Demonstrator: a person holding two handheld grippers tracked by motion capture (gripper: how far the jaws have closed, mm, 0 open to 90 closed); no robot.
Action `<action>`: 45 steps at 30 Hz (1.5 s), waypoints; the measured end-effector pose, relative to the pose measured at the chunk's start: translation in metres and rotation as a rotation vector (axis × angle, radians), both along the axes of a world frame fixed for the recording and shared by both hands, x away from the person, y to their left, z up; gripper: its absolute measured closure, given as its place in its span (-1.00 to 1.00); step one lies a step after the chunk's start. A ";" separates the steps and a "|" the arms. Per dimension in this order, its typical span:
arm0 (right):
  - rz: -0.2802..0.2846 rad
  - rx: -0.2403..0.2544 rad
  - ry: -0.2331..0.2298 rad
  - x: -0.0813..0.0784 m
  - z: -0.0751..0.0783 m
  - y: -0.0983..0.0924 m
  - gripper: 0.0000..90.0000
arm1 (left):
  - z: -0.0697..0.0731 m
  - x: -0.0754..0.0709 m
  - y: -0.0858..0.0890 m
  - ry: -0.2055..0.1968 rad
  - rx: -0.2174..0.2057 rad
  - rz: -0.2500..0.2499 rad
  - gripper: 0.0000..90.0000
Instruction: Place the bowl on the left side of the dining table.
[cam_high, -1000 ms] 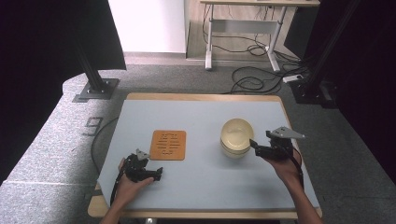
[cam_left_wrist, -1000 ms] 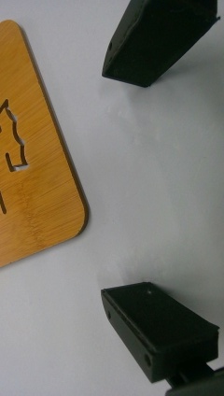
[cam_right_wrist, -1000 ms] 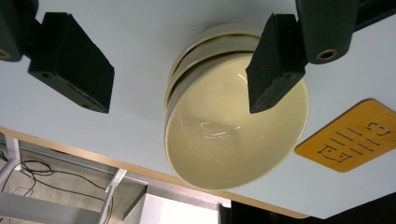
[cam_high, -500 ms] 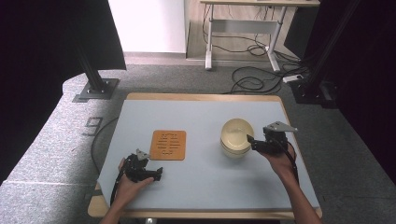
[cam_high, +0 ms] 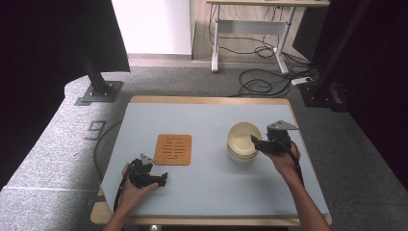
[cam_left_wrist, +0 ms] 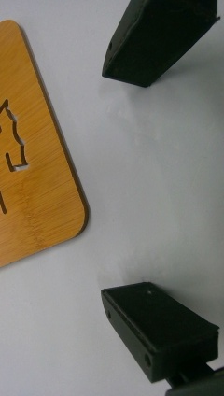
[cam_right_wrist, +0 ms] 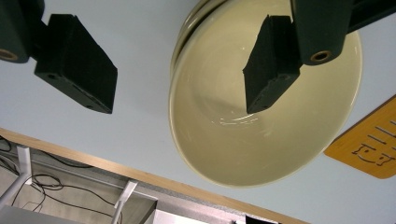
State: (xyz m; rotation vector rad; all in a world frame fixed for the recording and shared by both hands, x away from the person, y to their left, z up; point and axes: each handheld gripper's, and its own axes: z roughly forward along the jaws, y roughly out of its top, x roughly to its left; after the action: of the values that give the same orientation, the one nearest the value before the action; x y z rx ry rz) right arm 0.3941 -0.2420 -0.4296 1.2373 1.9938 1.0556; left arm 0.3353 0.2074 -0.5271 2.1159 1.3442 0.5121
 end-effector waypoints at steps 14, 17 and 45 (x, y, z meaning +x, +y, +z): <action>0.015 -0.001 0.024 0.012 -0.003 0.007 -0.40 | 0.000 0.000 0.000 -0.002 -0.001 0.002 -1.00; 0.014 -0.008 0.026 0.015 -0.004 0.008 -0.38 | 0.000 0.000 0.000 -0.002 -0.002 0.002 -1.00; -0.017 -0.052 0.036 0.034 -0.010 0.022 -0.25 | 0.000 0.000 0.000 -0.002 -0.003 0.002 -1.00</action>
State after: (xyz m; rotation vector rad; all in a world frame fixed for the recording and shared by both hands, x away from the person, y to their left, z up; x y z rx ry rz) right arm 0.4280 -0.2199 -0.4397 1.2515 2.0220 0.9735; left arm 0.3353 0.2072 -0.5275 2.1118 1.3448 0.5128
